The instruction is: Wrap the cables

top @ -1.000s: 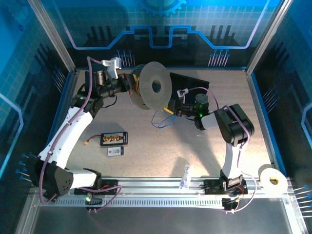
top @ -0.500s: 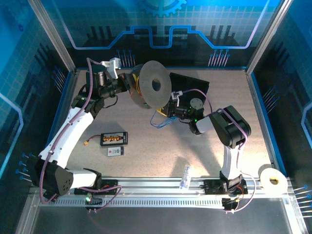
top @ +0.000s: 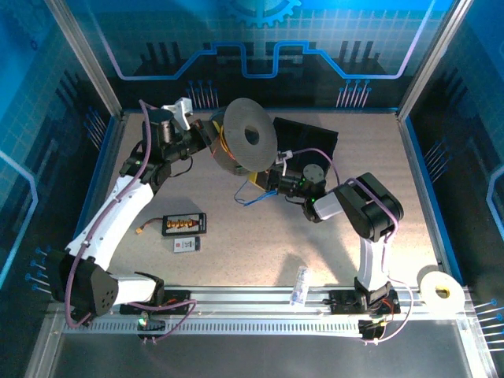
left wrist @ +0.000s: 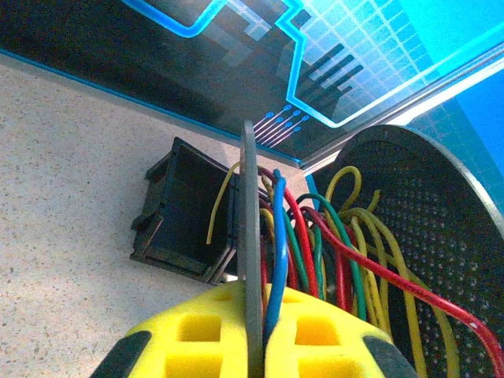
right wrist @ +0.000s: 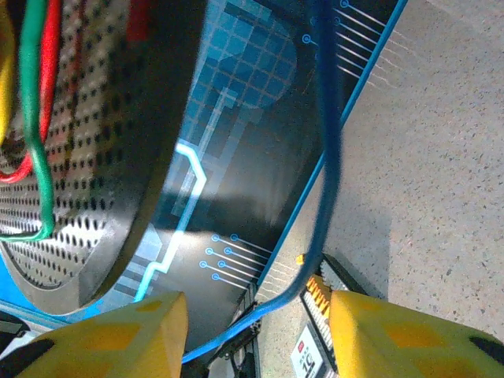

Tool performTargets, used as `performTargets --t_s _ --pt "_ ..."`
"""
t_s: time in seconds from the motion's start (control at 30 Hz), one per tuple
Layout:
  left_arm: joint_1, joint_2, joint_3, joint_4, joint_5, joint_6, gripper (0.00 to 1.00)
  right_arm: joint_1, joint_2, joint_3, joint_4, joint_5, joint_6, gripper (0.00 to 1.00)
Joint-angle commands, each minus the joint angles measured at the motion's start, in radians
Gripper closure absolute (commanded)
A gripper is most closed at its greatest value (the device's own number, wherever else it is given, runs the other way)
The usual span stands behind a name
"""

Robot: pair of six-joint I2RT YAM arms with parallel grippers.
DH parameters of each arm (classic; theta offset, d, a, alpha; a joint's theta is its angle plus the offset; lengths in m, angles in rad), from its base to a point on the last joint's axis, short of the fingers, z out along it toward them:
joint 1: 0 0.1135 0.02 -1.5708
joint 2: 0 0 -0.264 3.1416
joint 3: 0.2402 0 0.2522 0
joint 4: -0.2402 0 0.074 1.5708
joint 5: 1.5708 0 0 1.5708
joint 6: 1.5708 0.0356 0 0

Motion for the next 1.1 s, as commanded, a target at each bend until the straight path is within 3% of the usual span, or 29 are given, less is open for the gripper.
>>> performTargets --t_s 0.0,0.3,1.07 --pt "-0.001 -0.065 -0.006 0.168 -0.029 -0.091 1.00 0.021 -0.045 -0.020 0.051 0.046 -0.013 0.50" --pt "0.004 -0.099 -0.066 0.244 -0.061 -0.184 1.00 0.037 -0.065 -0.063 0.051 0.111 -0.018 0.55" --pt "0.001 -0.187 -0.204 0.350 -0.109 -0.325 1.00 0.113 -0.055 -0.033 0.052 0.233 -0.006 0.50"
